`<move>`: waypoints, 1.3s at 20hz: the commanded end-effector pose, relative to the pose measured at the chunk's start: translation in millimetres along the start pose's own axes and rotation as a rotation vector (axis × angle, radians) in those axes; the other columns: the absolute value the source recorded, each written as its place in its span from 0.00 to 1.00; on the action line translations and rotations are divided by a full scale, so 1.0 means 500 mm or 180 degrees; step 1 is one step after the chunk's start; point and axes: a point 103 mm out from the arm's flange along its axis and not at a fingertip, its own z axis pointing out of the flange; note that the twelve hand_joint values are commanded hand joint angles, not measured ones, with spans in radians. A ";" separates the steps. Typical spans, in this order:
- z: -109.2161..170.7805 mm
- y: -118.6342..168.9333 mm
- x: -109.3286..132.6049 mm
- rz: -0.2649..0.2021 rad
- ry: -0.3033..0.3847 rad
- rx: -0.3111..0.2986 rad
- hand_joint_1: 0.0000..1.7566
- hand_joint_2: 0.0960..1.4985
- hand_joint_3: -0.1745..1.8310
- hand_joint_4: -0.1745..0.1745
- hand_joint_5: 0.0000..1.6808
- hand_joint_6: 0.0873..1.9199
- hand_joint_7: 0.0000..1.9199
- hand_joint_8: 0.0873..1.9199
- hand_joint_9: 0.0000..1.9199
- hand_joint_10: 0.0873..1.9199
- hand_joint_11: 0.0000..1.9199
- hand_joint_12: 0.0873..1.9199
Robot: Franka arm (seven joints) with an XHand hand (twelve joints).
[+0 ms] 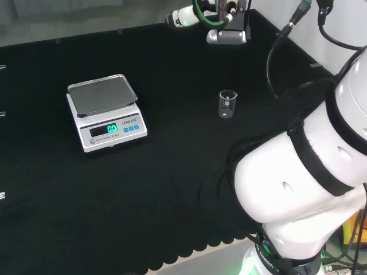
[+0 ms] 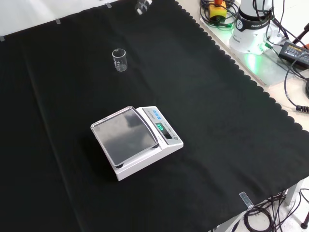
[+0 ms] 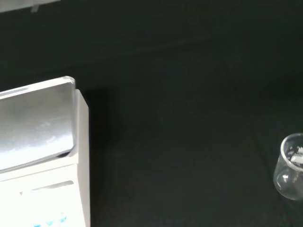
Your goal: Pick up the beaker.
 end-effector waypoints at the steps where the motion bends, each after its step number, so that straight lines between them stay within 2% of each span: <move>1: 0.039 0.045 -0.035 0.0132 0.0075 0.0073 0.17 0.63 0.07 0.42 0.05 0.00 0.00 0.22 0.00 0.21 0.00 0.79; 5: 0.068 0.061 -0.046 0.0236 0.0013 0.0094 0.17 0.63 0.07 0.42 0.06 0.00 0.00 0.22 0.00 0.22 0.00 0.79; 11: 0.110 0.079 -0.064 0.0389 0.0034 0.0172 0.17 0.63 0.07 0.42 0.06 0.00 0.00 0.23 0.00 0.22 0.00 0.79; 17: 0.139 0.094 -0.131 0.0525 0.0081 0.0278 0.17 0.63 0.07 0.42 0.06 0.00 0.00 0.23 0.00 0.22 0.00 0.79; 26: 0.195 0.105 -0.171 0.0662 0.0139 0.0396 0.17 0.63 0.07 0.42 0.06 0.00 0.00 0.23 0.00 0.22 0.00 0.79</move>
